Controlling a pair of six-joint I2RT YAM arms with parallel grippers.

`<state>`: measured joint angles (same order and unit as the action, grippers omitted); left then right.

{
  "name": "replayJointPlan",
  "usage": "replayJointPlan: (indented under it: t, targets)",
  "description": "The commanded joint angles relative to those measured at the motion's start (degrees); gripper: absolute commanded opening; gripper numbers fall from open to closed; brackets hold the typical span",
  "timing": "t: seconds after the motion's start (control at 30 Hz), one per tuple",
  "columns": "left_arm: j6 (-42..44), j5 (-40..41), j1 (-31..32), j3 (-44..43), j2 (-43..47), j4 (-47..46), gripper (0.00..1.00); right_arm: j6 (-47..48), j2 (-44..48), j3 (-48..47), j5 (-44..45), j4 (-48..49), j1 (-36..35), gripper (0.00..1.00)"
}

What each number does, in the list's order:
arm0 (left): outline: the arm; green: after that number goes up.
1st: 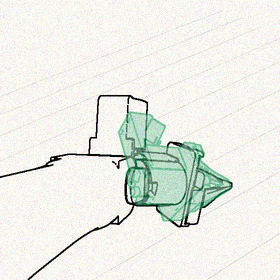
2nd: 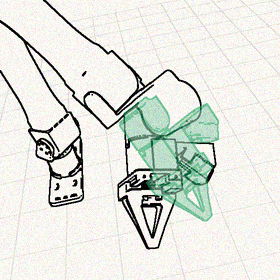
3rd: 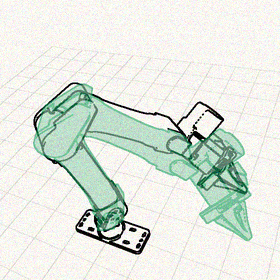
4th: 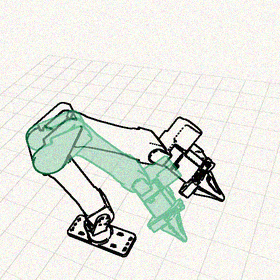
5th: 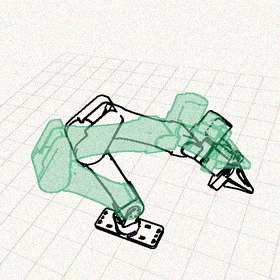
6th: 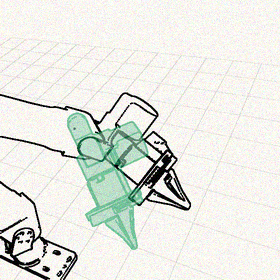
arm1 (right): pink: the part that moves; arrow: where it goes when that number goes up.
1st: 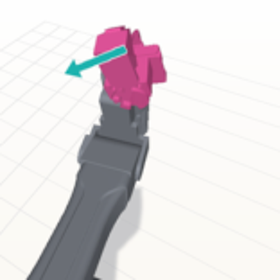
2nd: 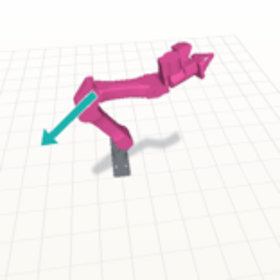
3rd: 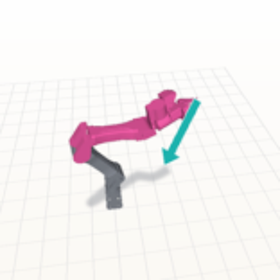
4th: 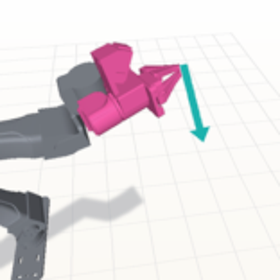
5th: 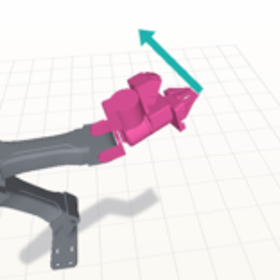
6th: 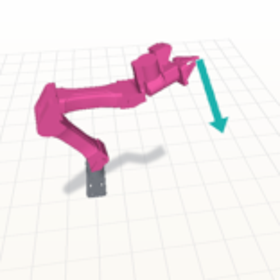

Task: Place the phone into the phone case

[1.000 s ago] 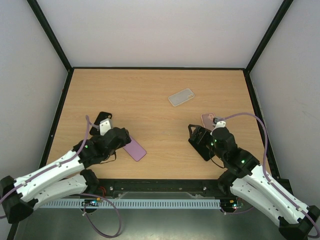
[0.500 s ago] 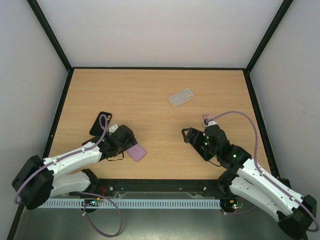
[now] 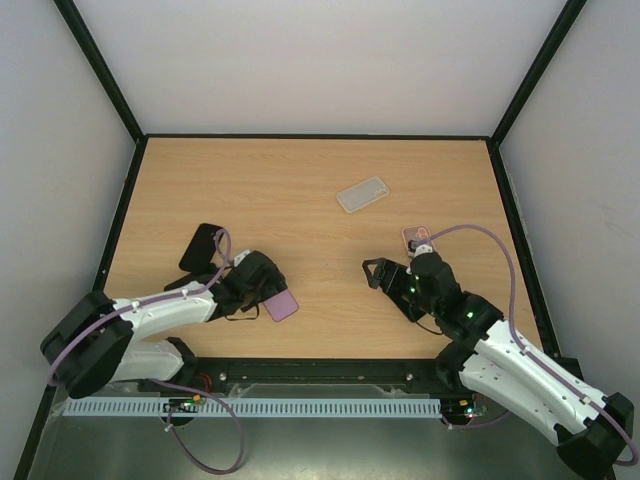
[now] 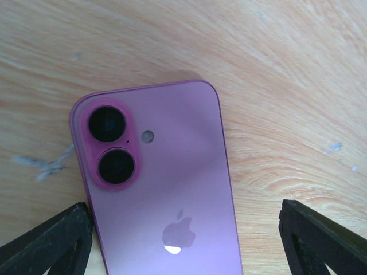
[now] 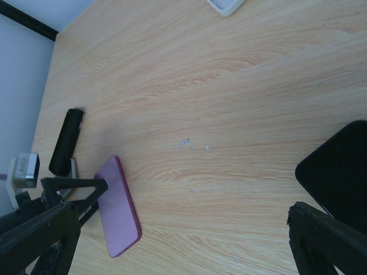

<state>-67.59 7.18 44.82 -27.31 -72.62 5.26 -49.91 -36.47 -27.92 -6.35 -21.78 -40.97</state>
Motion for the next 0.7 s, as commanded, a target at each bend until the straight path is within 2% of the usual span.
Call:
replayJointPlan:
  t: [0.0, 0.2, 0.37, 0.43, 0.53, 0.67]
  targets:
    - [0.86, -4.79, 1.17, -0.17, -4.55, -5.74, 0.88, -0.91, -0.35, 1.48, -1.39, 0.89, -0.39, 0.93]
    - [-1.42, -10.25, 4.23, -3.05, -7.64, -10.14, 0.87, -3.33, -0.97, 3.39, -0.97, 1.36, -0.69, 0.91]
    - [-6.13, -13.0, 5.92, -1.26, -7.24, -13.02, 0.89, -5.75, -2.24, 3.48, -0.24, 4.19, -2.72, 0.86]
    - [-6.07, -12.36, 5.95, -1.44, -6.33, -11.07, 0.9, -6.21, -3.09, 3.27, 0.96, 4.72, -3.67, 0.85]
    - [-6.64, -5.66, 5.36, -2.76, -3.63, -2.39, 0.93, -6.96, -5.33, 3.22, 1.0, 6.52, -4.97, 0.83]
    - [-5.21, -3.47, 1.05, -3.27, 1.2, 3.12, 0.98, -8.28, -9.77, 3.09, 2.99, 8.18, -7.87, 0.82]
